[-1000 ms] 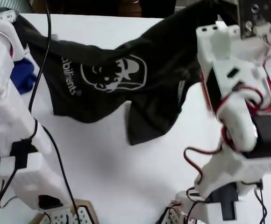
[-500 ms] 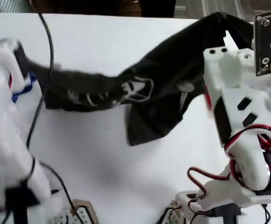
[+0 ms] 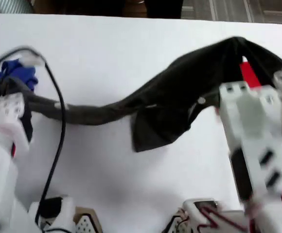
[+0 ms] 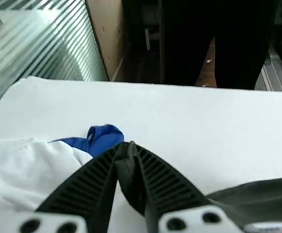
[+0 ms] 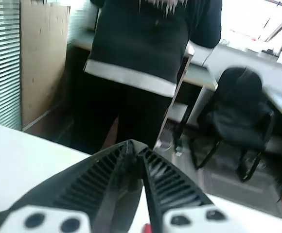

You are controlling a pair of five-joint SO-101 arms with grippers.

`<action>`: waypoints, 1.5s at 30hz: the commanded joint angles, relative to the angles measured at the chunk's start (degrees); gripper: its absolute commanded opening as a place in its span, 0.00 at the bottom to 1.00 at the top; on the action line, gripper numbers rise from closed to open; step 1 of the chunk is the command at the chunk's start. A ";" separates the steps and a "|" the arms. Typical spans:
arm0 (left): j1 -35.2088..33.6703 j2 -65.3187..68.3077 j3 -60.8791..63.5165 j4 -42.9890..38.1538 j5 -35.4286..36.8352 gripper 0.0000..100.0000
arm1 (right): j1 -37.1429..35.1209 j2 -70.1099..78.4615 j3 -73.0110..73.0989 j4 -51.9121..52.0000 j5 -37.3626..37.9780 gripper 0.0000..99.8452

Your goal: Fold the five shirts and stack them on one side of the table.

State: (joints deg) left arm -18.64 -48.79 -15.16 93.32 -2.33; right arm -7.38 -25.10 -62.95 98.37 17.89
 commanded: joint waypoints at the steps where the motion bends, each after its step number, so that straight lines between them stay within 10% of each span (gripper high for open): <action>1: -3.87 -0.97 -1.36 -2.02 -0.18 0.03 | 4.44 -1.45 -0.70 -2.51 2.46 0.02; 45: -5.63 -6.33 1.63 -8.53 2.20 0.03 | 6.20 -5.41 1.14 -11.21 11.87 0.02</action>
State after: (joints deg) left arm -23.91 -54.95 -13.76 86.46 -0.75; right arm -1.67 -32.66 -61.71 88.62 28.79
